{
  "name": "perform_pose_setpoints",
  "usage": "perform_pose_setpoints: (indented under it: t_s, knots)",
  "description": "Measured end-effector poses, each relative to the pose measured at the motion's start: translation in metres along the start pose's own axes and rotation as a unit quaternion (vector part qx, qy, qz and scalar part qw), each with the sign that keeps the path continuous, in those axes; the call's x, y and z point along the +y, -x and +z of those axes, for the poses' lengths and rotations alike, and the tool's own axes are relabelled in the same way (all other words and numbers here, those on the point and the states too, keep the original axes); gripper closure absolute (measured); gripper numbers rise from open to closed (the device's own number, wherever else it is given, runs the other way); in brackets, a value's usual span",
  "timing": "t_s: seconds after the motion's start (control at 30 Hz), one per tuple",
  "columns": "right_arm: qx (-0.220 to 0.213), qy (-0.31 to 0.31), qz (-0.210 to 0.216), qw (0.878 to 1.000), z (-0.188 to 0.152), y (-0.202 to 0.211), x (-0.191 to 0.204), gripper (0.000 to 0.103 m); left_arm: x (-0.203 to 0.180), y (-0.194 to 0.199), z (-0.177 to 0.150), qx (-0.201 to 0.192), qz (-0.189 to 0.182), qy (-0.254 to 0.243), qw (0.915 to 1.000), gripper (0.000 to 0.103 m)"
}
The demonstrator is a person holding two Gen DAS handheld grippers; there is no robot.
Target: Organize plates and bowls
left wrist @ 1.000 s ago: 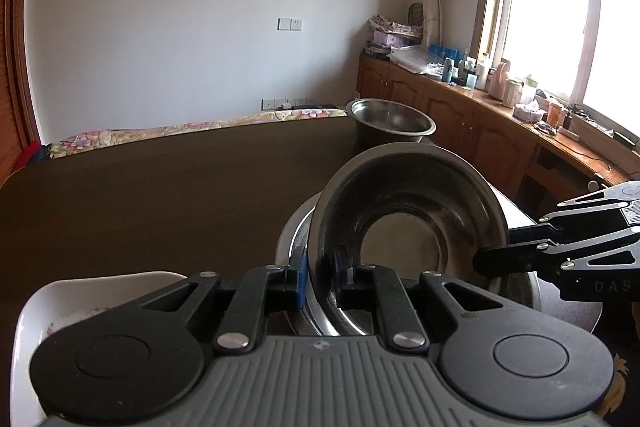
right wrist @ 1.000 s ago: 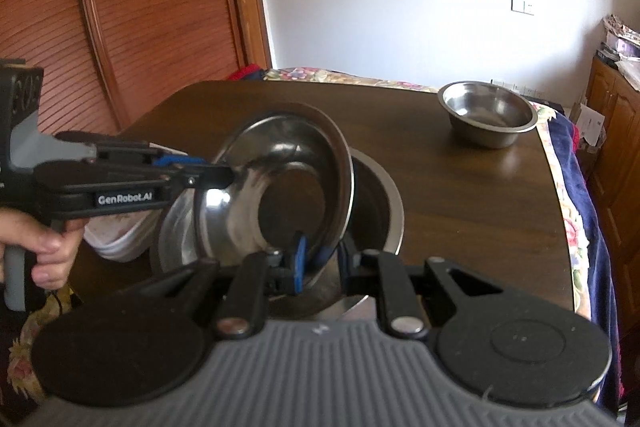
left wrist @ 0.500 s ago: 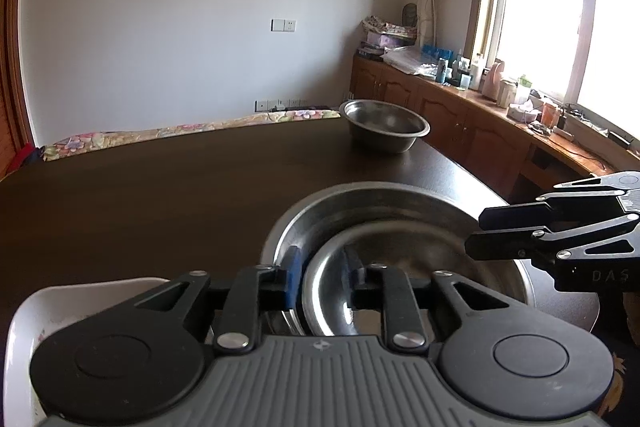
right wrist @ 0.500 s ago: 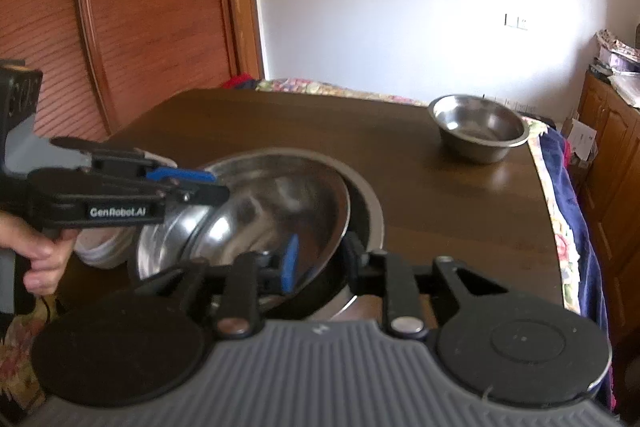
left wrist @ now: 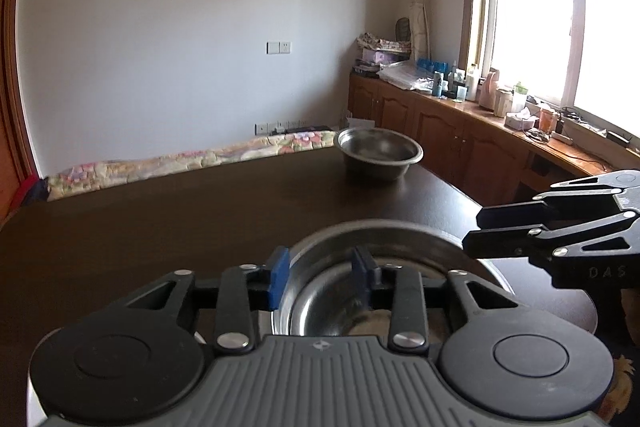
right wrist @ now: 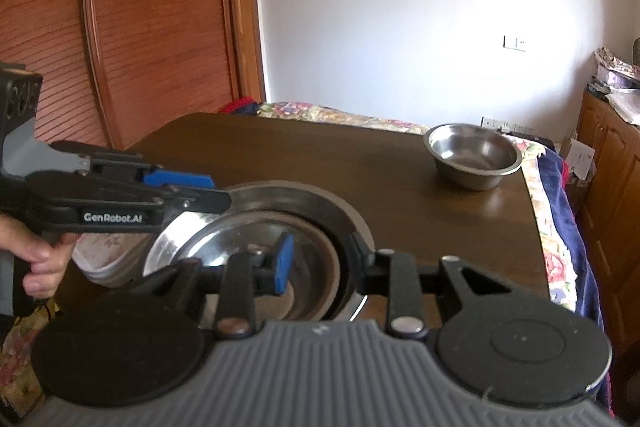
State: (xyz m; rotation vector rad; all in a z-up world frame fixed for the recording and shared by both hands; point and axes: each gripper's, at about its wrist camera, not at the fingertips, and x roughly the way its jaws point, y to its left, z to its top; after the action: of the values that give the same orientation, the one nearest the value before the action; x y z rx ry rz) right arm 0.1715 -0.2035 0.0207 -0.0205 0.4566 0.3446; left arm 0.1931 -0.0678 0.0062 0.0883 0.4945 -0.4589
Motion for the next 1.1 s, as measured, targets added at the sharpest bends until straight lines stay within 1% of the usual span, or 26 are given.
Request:
perform_pose_setpoints:
  t_s: [0.07,0.1,0.17,0.2,0.33,0.37,0.43,0.5,0.57,0.63,0.7,0.83,1.1]
  knots:
    - [-0.008,-0.002,-0.002,1.000,0.003,0.002,-0.004,0.071,-0.001,-0.003,0.008,-0.003,-0.004,-0.001,1.0000,0.048]
    - [-0.012,-0.004,-0.003,1.000,0.006,0.003,-0.007,0.071,-0.001,-0.004,0.013,-0.006,-0.005,-0.003,1.0000,0.046]
    - [-0.022,-0.007,-0.008,1.000,0.012,0.005,-0.014,0.068,-0.001,-0.005,0.021,-0.012,-0.006,-0.007,0.9999,0.041]
    - [-0.029,-0.007,-0.011,0.999,0.016,0.006,-0.018,0.065,-0.001,-0.007,0.026,-0.017,-0.005,-0.010,0.9998,0.039]
    - [-0.046,-0.013,-0.023,0.999,0.025,0.004,-0.034,0.060,0.000,-0.020,0.044,-0.021,-0.002,-0.013,0.9997,0.037]
    - [-0.050,-0.011,-0.029,0.998,0.028,0.003,-0.039,0.059,-0.001,-0.024,0.048,-0.022,-0.002,-0.013,0.9997,0.035]
    - [-0.057,-0.007,-0.041,0.997,0.032,-0.002,-0.048,0.050,-0.002,-0.031,0.055,-0.026,0.000,-0.016,0.9995,0.026]
    - [-0.061,-0.009,-0.049,0.997,0.036,-0.007,-0.058,0.046,-0.003,-0.039,0.061,-0.032,0.004,-0.018,0.9993,0.012]
    - [-0.062,-0.014,-0.057,0.996,0.039,-0.013,-0.068,0.038,-0.005,-0.045,0.066,-0.037,0.004,-0.020,0.9991,0.006]
    - [-0.065,-0.019,-0.064,0.996,0.040,-0.019,-0.078,0.022,-0.009,-0.052,0.072,-0.040,0.002,-0.025,0.9989,0.003]
    - [-0.068,-0.021,-0.071,0.995,0.041,-0.026,-0.086,0.016,-0.010,-0.060,0.077,-0.042,0.000,-0.027,0.9988,0.000]
    - [-0.068,-0.030,-0.081,0.994,0.042,-0.040,-0.102,0.012,-0.013,-0.075,0.084,-0.040,0.002,-0.033,0.9986,0.000]
    - [-0.049,-0.048,-0.075,0.995,0.041,-0.066,-0.132,0.012,-0.012,-0.107,0.096,-0.020,-0.002,-0.036,0.9991,0.000]
